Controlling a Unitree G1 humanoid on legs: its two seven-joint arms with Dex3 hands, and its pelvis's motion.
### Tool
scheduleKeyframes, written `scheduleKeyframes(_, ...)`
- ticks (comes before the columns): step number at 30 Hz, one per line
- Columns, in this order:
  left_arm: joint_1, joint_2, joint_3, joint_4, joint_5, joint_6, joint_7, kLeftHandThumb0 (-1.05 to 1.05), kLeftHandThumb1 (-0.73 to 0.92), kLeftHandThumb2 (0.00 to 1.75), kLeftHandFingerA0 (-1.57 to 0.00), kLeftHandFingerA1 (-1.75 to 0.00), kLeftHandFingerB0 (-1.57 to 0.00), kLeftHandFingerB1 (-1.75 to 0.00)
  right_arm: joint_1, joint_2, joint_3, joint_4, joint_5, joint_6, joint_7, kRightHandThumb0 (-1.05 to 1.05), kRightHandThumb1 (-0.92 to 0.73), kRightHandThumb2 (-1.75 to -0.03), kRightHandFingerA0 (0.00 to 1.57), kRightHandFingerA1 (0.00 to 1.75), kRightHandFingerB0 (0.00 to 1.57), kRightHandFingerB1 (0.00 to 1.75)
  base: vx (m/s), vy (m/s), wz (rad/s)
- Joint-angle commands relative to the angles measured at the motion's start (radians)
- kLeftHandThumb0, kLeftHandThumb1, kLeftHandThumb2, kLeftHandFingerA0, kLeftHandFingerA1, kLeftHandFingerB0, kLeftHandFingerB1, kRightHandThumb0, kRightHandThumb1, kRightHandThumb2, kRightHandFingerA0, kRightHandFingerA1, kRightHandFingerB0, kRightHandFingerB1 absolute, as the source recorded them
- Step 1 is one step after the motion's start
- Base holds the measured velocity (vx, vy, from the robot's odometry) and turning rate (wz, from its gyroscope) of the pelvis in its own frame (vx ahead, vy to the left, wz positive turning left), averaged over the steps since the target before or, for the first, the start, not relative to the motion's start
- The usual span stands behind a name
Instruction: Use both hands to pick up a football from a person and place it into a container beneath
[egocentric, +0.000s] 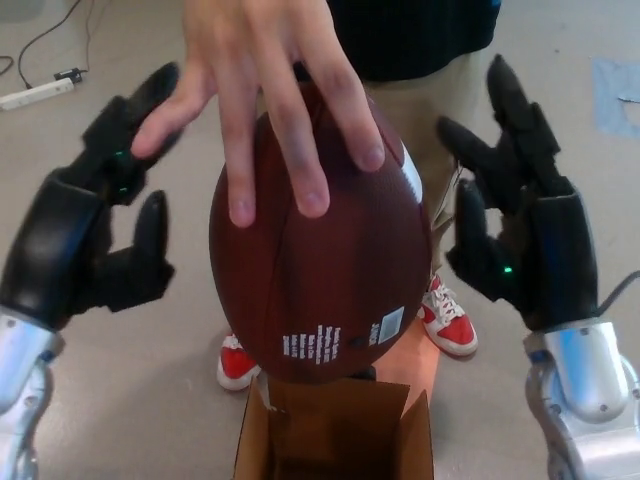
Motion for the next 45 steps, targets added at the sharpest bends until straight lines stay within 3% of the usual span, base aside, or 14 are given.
scheduleKeyframes(1,0.041,-0.046,-0.075,-0.16,-0.013,0.231,0.049,-0.85,0.84,1.16,-0.07,-0.37,-0.06,-0.15,0.065,0.03,0.078,-0.118,0.049,0.105,0.048,-0.79,-0.92,-0.78,0.14,0.28,0.0,0.0,0.0,0.0,0.0)
scheduleKeyframes(7,0.13,-0.094,-0.164,-0.226,0.092,0.225,0.098,-0.91,0.87,1.16,-0.08,-0.23,-0.07,-0.11,0.126,0.035,0.15,-0.143,0.012,0.102,0.045,-0.75,-0.92,-0.79,0.09,0.28,0.0,0.0,0.0,0.0,0.0)
scheduleKeyframes(8,0.147,-0.102,-0.183,-0.234,0.108,0.217,0.106,-0.91,0.88,1.17,-0.06,-0.18,-0.05,-0.1,0.133,0.037,0.159,-0.144,0.018,0.105,0.048,-0.87,-0.85,-1.15,0.15,0.29,0.0,0.09,0.0,0.0,0.0)
scheduleKeyframes(11,0.213,-0.147,-0.253,-0.238,0.151,0.186,0.149,-0.86,0.87,1.18,0.0,-0.11,0.0,-0.12,0.182,0.053,0.208,-0.154,0.033,0.125,0.05,-0.85,-0.83,-1.14,0.1,0.24,0.0,0.1,0.0,0.0,0.0)
scheduleKeyframes(12,0.227,-0.166,-0.27,-0.233,0.157,0.181,0.165,-0.81,0.83,1.17,0.0,-0.15,0.0,-0.15,0.192,0.06,0.221,-0.152,0.044,0.123,0.054,-0.78,-0.92,-0.74,0.04,0.26,0.0,0.01,0.0,0.0,0.0)
scheduleKeyframes(13,0.23,-0.171,-0.275,-0.232,0.16,0.18,0.17,-0.81,0.83,1.17,0.0,-0.15,0.0,-0.15,0.195,0.061,0.224,-0.152,0.047,0.122,0.056,-0.78,-0.92,-0.74,0.04,0.26,0.0,0.01,0.0,0.0,0.0)
scheduleKeyframes(14,0.224,-0.186,-0.29,-0.209,0.189,0.161,0.193,-0.78,0.79,0.97,0.0,-0.05,0.0,-0.09,0.192,0.071,0.238,-0.142,0.049,0.121,0.058,-0.8,-0.81,-1.15,0.04,0.24,0.0,0.14,0.0,0.0,0.0)
scheduleKeyframes(22,0.163,-0.274,-0.318,-0.092,0.242,0.063,0.294,-0.79,0.84,1.02,0.0,-0.03,0.0,-0.08,0.133,0.112,0.271,-0.06,0.0,0.059,-0.002,-0.87,-0.92,-1.19,0.0,0.09,0.0,0.06,0.0,0.0,0.0)
scheduleKeyframes(38,0.051,-0.272,-0.282,0.046,0.207,0.074,0.305,-0.75,0.84,1.14,0.0,-0.16,0.0,-0.18,0.034,0.108,0.213,0.056,0.021,0.066,-0.037,-0.78,-0.8,-0.99,0.0,0.04,0.0,0.07,0.0,0.0,0.0)
scheduleKeyframes(41,-0.038,-0.285,-0.25,0.116,0.156,0.076,0.284,-0.77,0.83,1.14,0.0,-0.14,0.0,-0.16,-0.044,0.101,0.173,0.112,0.029,0.044,-0.037,-0.79,-0.88,-1.17,0.0,0.12,0.0,0.12,0.0,0.0,0.0)
scheduleKeyframes(42,-0.055,-0.286,-0.246,0.128,0.153,0.079,0.284,-0.74,0.92,0.74,0.0,-0.09,0.0,-0.17,-0.058,0.101,0.165,0.124,0.035,0.036,-0.034,-0.7,-0.92,-0.84,0.0,0.03,0.0,0.1,0.0,0.0,0.0)
scheduleKeyframes(43,-0.062,-0.286,-0.244,0.134,0.151,0.079,0.284,-0.74,0.92,0.74,0.0,-0.09,0.0,-0.17,-0.065,0.101,0.161,0.129,0.038,0.033,-0.032,-0.7,-0.92,-0.84,0.0,0.03,0.0,0.1,0.0,0.0,0.0)
scheduleKeyframes(44,-0.098,-0.289,-0.243,0.162,0.157,0.067,0.289,-0.75,0.83,1.15,0.0,-0.17,0.0,-0.18,-0.089,0.093,0.145,0.139,0.047,0.036,-0.026,-0.82,-0.92,-1.19,0.0,0.11,0.0,0.1,0.0,0.0,0.0)
scheduleKeyframes(45,-0.118,-0.292,-0.245,0.179,0.159,0.058,0.29,-0.76,0.84,1.16,0.0,-0.16,0.0,-0.18,-0.099,0.088,0.137,0.139,0.053,0.041,-0.02,-0.84,-0.92,-1.19,0.0,0.1,0.0,0.08,0.0,0.0,0.0)
